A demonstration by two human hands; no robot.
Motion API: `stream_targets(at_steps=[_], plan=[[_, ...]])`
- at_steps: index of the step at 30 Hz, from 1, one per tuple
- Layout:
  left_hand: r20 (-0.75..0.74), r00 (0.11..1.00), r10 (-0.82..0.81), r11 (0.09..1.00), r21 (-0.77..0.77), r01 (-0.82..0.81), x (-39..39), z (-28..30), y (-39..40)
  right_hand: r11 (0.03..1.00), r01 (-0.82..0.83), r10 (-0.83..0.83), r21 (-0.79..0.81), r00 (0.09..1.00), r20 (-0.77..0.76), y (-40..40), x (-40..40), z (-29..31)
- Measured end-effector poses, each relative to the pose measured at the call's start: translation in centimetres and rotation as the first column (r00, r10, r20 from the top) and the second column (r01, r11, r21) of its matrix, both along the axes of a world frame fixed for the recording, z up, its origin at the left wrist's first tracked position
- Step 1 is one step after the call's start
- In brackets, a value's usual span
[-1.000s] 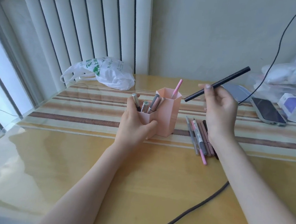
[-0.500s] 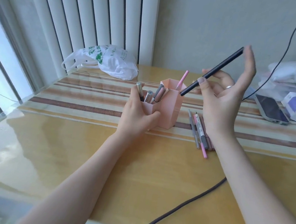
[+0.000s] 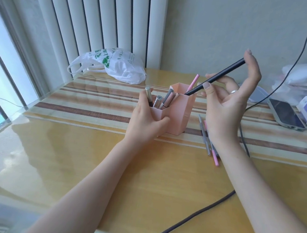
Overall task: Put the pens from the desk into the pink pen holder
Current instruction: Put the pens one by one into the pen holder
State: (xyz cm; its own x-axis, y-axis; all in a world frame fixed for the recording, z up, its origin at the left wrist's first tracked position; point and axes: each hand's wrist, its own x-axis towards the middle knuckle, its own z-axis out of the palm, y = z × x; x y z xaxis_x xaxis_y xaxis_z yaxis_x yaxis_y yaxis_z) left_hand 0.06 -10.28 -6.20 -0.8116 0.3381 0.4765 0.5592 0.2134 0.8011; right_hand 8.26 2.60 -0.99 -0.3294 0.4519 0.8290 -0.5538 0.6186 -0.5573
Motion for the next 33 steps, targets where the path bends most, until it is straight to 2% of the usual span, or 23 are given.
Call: stream_targets(at_steps=[4,10,14,17,20,23,25,29,31,33], plan=[[-0.013,1.000,0.017,1.000,-0.004,-0.017,-0.1,-0.1,0.1,0.995,0.062,-0.070,0.077,0.991,0.114,0.9,-1.0,-1.2],[-0.003,1.000,-0.008,1.000,0.006,0.008,0.0,-0.1,0.1,0.929,0.131,-0.230,0.347,0.938,0.261,1.2,-2.4,-2.5],[-0.015,1.000,0.008,1.000,-0.003,-0.008,0.0,-0.1,0.1,0.970,0.021,-0.113,0.243,0.921,0.372,1.3,-2.2,-2.6],[-0.025,1.000,0.018,1.000,-0.014,-0.018,-0.2,-0.2,0.2,0.993,-0.029,-0.009,0.114,0.946,0.325,1.3,-1.7,-2.3],[-0.015,1.000,0.014,1.000,-0.016,-0.014,-0.2,-0.2,0.1,0.998,0.064,-0.063,0.001,0.968,0.244,1.7,-1.6,-1.9],[-0.012,1.000,0.006,1.000,-0.015,-0.006,-0.2,-0.2,0.1,0.985,0.133,-0.106,-0.106,0.968,0.226,2.7,-1.4,-1.8],[-0.012,1.000,0.004,1.000,-0.016,-0.004,-0.2,-0.2,0.1,0.984,0.145,-0.112,-0.107,0.956,0.271,3.4,-1.4,-1.8],[0.000,1.000,-0.009,1.000,-0.001,0.009,0.0,-0.1,0.1,0.997,0.052,-0.073,0.061,0.905,0.420,3.0,-1.5,-1.6],[-0.005,1.000,-0.002,1.000,-0.003,0.002,0.0,-0.1,0.2,0.998,0.010,-0.038,0.060,0.876,0.481,2.3,-1.7,-1.3],[-0.018,1.000,0.005,1.000,-0.020,-0.005,0.1,-0.1,0.1,0.998,0.055,-0.050,0.004,0.877,0.477,1.7,-2.2,-0.9]])
